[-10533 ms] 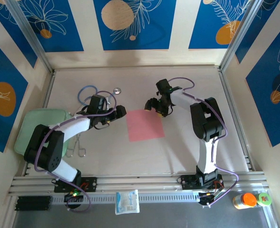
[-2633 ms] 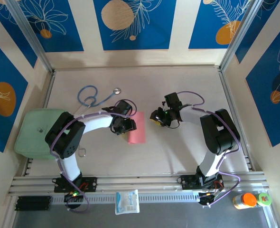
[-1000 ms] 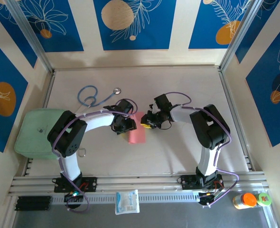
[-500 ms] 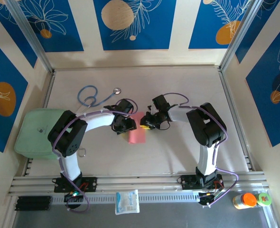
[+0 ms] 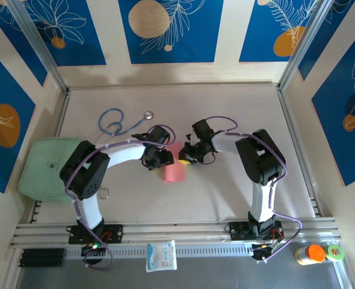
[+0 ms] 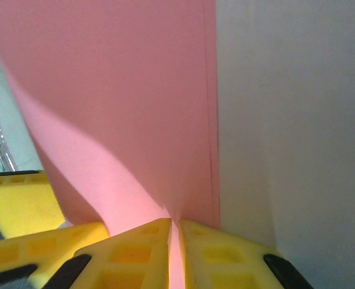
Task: Fold a paper plane with a square sheet of paper (pick it up from the middle)
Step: Hold the square sheet of paper at the center of the table.
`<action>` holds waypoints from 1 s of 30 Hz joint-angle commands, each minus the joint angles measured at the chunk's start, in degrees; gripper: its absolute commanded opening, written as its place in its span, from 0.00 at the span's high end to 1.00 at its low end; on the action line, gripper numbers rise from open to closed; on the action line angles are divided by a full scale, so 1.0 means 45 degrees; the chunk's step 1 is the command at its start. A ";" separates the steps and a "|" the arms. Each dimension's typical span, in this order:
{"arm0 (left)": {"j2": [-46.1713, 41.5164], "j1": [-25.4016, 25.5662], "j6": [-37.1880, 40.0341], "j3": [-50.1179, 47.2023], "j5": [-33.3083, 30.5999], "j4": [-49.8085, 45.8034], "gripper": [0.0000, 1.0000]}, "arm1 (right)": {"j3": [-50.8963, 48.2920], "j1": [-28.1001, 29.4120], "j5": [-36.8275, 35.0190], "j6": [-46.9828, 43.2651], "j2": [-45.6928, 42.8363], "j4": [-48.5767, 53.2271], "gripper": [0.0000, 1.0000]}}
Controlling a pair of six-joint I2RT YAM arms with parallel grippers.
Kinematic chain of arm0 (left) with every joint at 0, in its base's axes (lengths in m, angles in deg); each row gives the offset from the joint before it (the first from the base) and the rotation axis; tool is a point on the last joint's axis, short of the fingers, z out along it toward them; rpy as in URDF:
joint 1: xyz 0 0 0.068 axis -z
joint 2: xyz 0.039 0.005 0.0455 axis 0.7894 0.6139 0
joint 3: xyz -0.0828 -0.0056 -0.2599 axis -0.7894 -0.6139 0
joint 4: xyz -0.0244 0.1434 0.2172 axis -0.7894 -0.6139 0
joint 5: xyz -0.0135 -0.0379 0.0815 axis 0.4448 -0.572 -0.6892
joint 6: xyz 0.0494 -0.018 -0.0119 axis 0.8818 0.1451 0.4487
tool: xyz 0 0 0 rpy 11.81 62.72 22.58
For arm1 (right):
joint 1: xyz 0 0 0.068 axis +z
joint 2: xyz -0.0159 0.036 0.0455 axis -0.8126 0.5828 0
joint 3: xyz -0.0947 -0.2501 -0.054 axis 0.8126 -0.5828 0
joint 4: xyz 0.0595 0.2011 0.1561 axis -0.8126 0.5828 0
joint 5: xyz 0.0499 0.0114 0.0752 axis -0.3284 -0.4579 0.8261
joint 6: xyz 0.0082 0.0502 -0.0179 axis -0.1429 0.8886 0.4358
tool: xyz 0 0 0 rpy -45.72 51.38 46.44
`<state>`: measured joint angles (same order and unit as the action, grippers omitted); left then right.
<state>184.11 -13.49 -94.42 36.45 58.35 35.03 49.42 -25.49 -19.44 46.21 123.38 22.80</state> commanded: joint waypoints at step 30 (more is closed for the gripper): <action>0.0479 -0.0518 0.1425 0.0390 0.3389 0.2051 0.86 | 0.1518 0.0229 -0.2879 -0.1235 0.2003 0.3915 0.89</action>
<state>185.42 -14.70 -87.30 38.85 71.35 42.66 58.01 -24.77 -21.96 41.67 127.01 35.34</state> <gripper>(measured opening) 0.143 0.107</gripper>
